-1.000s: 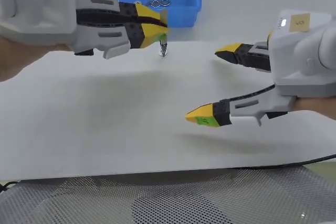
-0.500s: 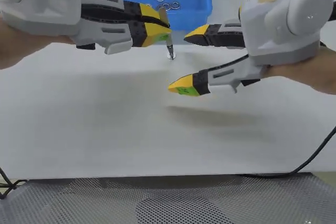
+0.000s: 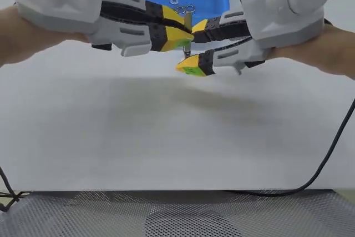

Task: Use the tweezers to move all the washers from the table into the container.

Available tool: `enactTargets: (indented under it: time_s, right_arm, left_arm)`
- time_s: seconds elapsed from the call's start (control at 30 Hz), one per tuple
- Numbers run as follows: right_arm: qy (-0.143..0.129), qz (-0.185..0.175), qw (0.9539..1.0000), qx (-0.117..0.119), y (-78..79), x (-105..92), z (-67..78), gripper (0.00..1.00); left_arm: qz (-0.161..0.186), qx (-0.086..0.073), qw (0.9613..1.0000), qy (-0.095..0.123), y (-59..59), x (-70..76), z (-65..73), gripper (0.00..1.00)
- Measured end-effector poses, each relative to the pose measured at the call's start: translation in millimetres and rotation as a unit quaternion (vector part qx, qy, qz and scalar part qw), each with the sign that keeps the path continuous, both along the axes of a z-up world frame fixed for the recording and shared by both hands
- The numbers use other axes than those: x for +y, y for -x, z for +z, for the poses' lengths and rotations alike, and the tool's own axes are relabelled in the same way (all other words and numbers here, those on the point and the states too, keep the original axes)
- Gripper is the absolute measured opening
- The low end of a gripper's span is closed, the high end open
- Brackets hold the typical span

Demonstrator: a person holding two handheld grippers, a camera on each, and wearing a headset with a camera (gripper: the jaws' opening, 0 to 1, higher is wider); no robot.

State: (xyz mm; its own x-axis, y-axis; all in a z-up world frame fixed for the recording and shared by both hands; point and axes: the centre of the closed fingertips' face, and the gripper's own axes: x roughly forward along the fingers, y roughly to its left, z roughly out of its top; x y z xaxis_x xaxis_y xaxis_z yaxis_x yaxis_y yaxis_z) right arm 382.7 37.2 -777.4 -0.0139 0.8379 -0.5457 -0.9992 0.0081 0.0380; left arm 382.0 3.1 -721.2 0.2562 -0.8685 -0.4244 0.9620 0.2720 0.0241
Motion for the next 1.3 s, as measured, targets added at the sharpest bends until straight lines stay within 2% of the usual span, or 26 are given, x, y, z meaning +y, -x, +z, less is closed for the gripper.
enactTargets:
  time_s: [0.13, 0.4, 0.47, 0.7, 0.8, 0.9, 0.97, 1.07, 1.13, 1.3]
  right_arm:
    - [0.004, 0.014, 0.9999, -0.003, -4.1, -0.9, 0.3, 0.19]
    - [0.013, 0.044, 0.9989, -0.007, 1.9, -0.1, -1.0, 0.11]
    - [0.017, 0.051, 0.9984, -0.014, 1.3, 0.6, -3.1, 0.11]
    - [0.022, 0.055, 0.9981, -0.016, 1.3, 0.0, -3.0, 0.10]
    - [0.023, 0.052, 0.9982, -0.015, 1.4, -0.2, -2.3, 0.10]
    - [0.023, 0.050, 0.9984, -0.012, 2.1, 0.1, -2.3, 0.10]
    - [0.023, 0.049, 0.9984, -0.013, 2.2, 0.8, -2.5, 0.10]
    - [0.021, 0.046, 0.9987, -0.008, 1.5, 0.9, -2.7, 0.09]
    - [0.020, 0.044, 0.9988, -0.007, 1.5, 0.7, -2.7, 0.09]
    - [0.019, 0.044, 0.9988, -0.008, 2.3, 0.7, -2.5, 0.09]
  left_arm:
    - [-0.006, 0.001, 1.0000, -0.006, 0.1, 1.1, -1.4, 0.08]
    - [-0.004, 0.004, 0.9999, -0.010, -2.8, 6.1, -4.4, 0.08]
    - [-0.004, 0.005, 0.9999, -0.011, -2.7, 6.7, -5.5, 0.08]
    - [-0.001, 0.009, 0.9999, -0.012, -4.5, 6.2, -7.7, 0.08]
    - [0.003, 0.006, 0.9998, -0.017, -6.9, 6.6, -9.3, 0.09]
    - [0.008, 0.012, 0.9994, -0.032, -6.7, 8.7, -17.0, 0.10]
    - [0.009, 0.021, 0.9983, -0.053, -3.2, 12.7, -25.4, 0.13]
    - [0.013, 0.023, 0.9987, -0.043, -0.1, 12.0, -23.0, 0.17]
    - [0.025, 0.022, 0.9991, -0.027, -2.0, 12.6, -15.8, 0.17]
    - [0.037, 0.016, 0.9990, -0.019, -4.9, 15.2, -5.9, 0.17]
